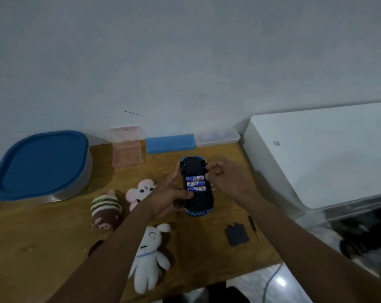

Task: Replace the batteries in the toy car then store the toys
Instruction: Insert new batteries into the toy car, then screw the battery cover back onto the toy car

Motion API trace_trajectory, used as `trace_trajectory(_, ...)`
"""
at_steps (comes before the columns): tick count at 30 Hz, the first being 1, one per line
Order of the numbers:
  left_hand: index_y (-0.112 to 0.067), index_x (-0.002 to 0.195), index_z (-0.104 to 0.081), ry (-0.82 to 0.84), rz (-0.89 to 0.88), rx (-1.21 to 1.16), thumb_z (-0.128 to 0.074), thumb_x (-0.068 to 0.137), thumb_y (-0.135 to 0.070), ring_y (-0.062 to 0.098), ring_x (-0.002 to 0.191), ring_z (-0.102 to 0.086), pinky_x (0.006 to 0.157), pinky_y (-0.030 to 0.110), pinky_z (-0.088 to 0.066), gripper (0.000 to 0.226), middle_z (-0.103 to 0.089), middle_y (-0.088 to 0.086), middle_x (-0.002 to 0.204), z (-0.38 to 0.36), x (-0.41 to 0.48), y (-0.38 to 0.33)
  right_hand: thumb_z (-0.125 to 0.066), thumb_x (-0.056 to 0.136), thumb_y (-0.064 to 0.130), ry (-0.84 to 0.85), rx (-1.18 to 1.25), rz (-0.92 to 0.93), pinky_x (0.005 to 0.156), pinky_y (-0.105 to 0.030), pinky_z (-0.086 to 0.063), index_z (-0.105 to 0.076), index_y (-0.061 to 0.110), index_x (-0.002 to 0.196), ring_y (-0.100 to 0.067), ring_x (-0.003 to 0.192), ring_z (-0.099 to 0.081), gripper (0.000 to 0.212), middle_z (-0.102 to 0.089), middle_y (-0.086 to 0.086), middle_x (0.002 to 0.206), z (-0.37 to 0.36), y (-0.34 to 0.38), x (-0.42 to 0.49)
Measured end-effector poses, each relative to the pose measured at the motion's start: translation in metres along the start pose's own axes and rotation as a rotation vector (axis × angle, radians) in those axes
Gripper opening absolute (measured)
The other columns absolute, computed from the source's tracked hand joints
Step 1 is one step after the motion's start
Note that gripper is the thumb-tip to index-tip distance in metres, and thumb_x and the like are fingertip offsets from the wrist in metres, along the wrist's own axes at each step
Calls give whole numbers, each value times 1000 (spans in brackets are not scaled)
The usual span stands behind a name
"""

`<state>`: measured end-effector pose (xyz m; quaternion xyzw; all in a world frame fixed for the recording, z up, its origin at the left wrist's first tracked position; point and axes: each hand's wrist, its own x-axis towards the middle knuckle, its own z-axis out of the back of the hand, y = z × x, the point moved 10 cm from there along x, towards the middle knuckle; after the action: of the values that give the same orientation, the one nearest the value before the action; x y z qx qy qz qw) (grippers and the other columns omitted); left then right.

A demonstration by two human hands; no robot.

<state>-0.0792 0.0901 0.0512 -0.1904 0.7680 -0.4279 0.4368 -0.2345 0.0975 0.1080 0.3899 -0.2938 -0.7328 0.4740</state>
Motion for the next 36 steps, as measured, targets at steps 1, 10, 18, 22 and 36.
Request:
trace_trajectory(1, -49, 149, -16, 7, 16, 0, -60, 85, 13, 35, 111, -63, 86, 53, -53, 99, -67, 11, 121, -6, 0, 7, -65, 89, 14, 6, 30, -23, 70, -31, -59, -61, 12, 107, -20, 84, -66, 19, -66, -10, 96, 2, -10, -6)
trace_trajectory(10, -55, 143, -25, -30, 66, -39, -57, 85, 16, 34, 118, -57, 91, 57, -50, 97, -60, 2, 130, -48, -11, 58, -63, 86, 18, 55, -105, -66, 75, -33, -57, -62, 26, 84, -19, 83, -67, 8, -69, -1, 85, 20, -88, -31)
trace_trajectory(18, -51, 146, -22, -123, 88, -111, -57, 85, 16, 30, 115, -60, 87, 53, -52, 97, -59, 1, 133, -61, -27, 86, -73, 75, 23, 198, -592, 15, 83, -35, -53, -62, 23, 117, -20, 96, -61, 44, -67, 0, 100, 14, -144, -54)
trace_trajectory(22, -53, 145, -25, -135, 86, -112, -56, 86, 16, 28, 113, -62, 94, 56, -48, 96, -66, -3, 123, -63, -32, 96, -76, 69, 34, 265, -723, 115, 86, -35, -48, -53, 30, 128, -23, 102, -58, 63, -62, -3, 109, 2, -151, -58)
trace_trajectory(36, -53, 145, -26, -177, 94, -148, -58, 84, 16, 29, 115, -62, 94, 57, -49, 98, -65, -4, 125, -67, -43, 114, -72, 74, 33, 175, -766, 230, 82, -35, -46, -55, 25, 115, -23, 98, -58, 46, -56, 0, 108, 3, -153, -62)
